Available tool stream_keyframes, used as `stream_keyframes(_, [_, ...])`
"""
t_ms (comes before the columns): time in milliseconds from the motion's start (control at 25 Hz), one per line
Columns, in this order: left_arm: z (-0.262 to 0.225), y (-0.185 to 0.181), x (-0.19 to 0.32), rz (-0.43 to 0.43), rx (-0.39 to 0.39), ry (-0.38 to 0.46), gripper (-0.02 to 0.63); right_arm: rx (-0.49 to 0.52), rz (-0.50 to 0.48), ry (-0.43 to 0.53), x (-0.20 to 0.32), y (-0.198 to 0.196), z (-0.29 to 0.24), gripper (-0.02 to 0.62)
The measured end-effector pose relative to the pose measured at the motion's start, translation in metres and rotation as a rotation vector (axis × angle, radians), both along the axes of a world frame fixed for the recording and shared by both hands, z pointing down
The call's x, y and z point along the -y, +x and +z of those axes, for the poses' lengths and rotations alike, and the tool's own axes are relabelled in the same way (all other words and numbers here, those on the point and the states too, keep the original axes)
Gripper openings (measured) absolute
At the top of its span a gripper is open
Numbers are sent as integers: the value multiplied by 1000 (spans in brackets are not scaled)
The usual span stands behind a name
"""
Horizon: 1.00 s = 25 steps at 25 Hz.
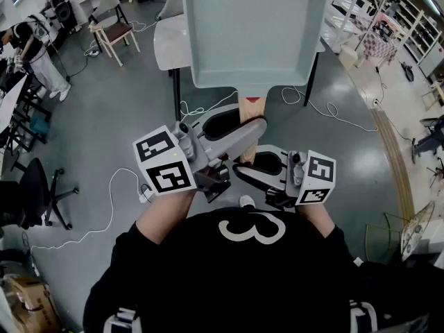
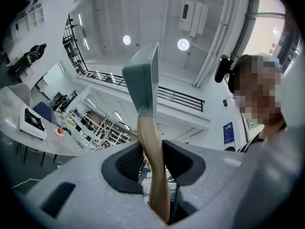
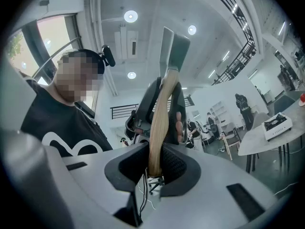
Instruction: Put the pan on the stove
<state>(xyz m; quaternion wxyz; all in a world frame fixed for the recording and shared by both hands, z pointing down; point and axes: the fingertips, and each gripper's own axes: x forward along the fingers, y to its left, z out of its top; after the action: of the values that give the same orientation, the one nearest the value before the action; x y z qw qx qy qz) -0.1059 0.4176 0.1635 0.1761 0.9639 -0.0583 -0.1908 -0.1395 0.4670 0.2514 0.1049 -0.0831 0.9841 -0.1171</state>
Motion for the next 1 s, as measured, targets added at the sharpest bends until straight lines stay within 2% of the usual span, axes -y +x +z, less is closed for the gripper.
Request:
stream_keyframes(320, [-2, -2, -1, -17, 0, 16, 133, -6, -15, 15, 0, 0, -1, 67])
stream_keyframes(640, [4, -2, 3, -26, 2, -3, 133, -24, -2, -2, 2, -2, 4, 67])
stream_keyframes(880, [17, 1, 13, -28, 1, -23, 133, -8, -23, -16, 10, 1, 15, 67])
stream_keyframes(1000, [16, 5, 34, -37, 4, -29, 133, -4, -32, -22, 31, 6, 14, 67])
